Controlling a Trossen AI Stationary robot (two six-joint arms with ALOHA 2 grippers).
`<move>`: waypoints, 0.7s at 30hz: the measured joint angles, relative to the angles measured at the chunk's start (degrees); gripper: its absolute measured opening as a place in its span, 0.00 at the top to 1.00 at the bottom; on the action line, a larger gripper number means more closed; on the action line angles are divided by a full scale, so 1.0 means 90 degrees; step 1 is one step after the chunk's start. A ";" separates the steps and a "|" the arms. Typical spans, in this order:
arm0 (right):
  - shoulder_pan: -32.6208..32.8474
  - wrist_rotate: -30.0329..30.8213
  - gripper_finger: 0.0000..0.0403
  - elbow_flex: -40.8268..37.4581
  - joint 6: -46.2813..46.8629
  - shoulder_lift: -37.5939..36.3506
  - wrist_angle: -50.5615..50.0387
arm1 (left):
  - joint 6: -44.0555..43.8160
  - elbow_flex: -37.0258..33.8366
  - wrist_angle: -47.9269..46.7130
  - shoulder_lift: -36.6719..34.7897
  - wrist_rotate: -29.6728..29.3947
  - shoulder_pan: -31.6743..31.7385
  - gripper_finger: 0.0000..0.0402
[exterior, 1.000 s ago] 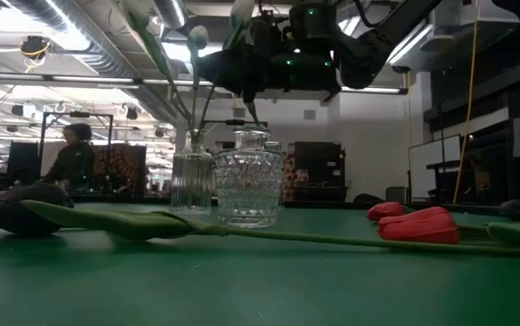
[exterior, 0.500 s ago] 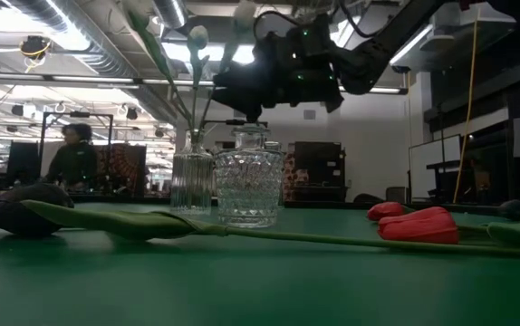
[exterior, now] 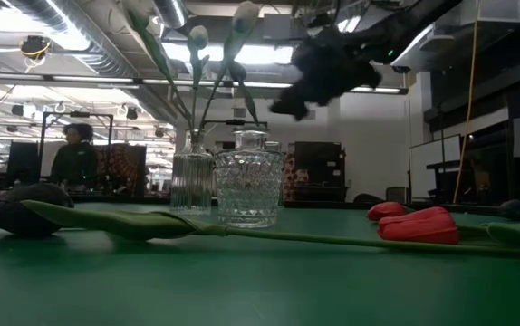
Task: Sort flowers into vase by color
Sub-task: Put the bottom black flower into the top transparent vase
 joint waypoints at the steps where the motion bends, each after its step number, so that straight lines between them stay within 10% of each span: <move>1: -0.0063 0.0134 0.46 0.0000 -0.0309 -0.0193 -0.0530 | -0.0078 0.0000 -0.0140 0.0000 0.0001 0.0000 0.44; 10: 0.0471 0.2494 0.46 0.0000 -0.2582 -0.1553 -0.4274 | -0.1272 -0.0002 -0.1494 0.0019 0.0871 -0.0006 0.44; 21: 0.1562 0.3640 0.46 0.0000 -0.2966 -0.1586 -0.4663 | -0.2320 -0.0019 -0.2961 0.0146 0.1965 -0.0041 0.44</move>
